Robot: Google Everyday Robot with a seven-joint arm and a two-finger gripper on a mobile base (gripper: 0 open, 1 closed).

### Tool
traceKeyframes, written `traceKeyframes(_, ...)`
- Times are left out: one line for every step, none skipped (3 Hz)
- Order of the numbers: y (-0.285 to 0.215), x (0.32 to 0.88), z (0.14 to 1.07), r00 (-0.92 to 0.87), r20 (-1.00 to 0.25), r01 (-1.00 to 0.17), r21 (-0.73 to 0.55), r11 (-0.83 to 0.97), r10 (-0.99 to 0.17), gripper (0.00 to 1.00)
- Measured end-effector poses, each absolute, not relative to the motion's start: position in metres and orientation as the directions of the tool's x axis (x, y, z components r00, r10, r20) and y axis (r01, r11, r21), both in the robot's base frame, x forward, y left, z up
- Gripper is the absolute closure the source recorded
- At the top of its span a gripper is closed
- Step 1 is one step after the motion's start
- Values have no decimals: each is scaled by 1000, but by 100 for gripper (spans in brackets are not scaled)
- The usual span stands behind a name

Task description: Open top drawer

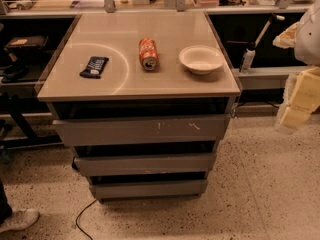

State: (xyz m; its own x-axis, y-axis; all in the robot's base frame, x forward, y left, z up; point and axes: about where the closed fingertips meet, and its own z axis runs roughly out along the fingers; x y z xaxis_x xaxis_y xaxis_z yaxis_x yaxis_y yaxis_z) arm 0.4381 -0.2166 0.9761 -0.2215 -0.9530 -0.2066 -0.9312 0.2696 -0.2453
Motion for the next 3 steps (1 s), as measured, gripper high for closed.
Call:
traceKeyframes(-214,438,974,-217,-206,-931,-250,266,-954,0)
traceKeyframes(-195,439,942,-202,-193,-942,-229,244,-960,0)
traceKeyframes(-171,445,897,-166,-162,-964,-182,195,-973,0)
